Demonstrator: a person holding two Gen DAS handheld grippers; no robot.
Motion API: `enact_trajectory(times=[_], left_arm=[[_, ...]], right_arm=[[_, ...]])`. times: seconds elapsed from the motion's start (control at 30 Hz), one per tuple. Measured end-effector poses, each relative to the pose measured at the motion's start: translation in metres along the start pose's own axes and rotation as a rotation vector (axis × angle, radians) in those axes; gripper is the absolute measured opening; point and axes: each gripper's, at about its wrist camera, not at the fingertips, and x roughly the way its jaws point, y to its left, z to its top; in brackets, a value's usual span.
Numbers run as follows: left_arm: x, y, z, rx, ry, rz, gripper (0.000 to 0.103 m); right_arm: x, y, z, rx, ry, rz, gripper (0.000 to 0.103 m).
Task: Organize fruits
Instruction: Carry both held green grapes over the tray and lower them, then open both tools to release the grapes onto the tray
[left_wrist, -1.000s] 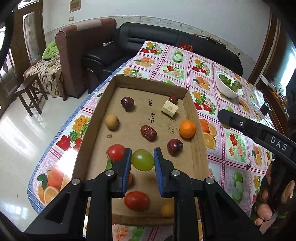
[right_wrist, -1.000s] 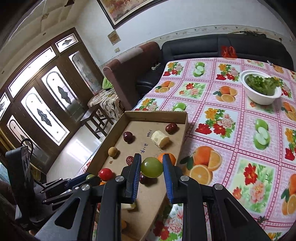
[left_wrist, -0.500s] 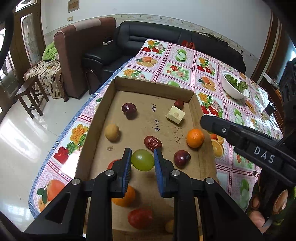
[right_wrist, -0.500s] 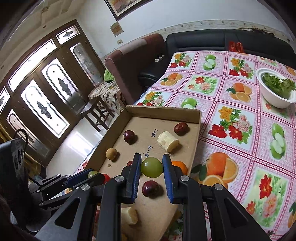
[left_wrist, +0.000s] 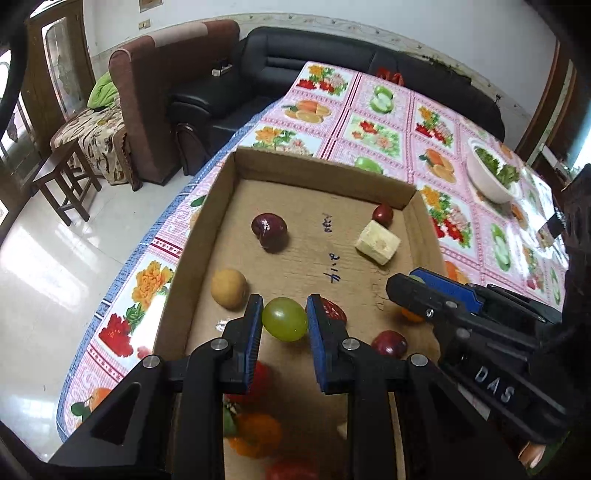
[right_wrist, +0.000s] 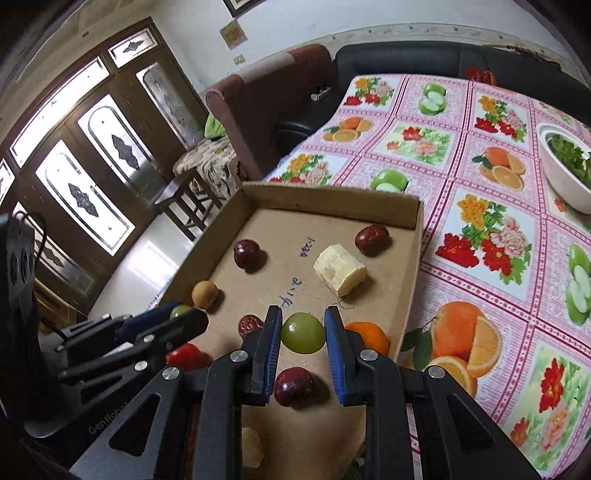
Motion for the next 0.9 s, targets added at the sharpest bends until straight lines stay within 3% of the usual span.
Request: enact_trajectory(times=[0.43, 0.9], left_arm=[[0.021, -0.001, -0.002, 0.004, 0.047, 0.014, 0.022], [0.024, 0.007, -0.002, -0.046, 0.085, -0.024, 0.023]], right_arm=[[0.029, 0.003, 0.006, -0.047, 0.052, -0.030, 0.024], [0.037, 0.008, 0.008, -0.073, 0.068, -0.033, 0.027]])
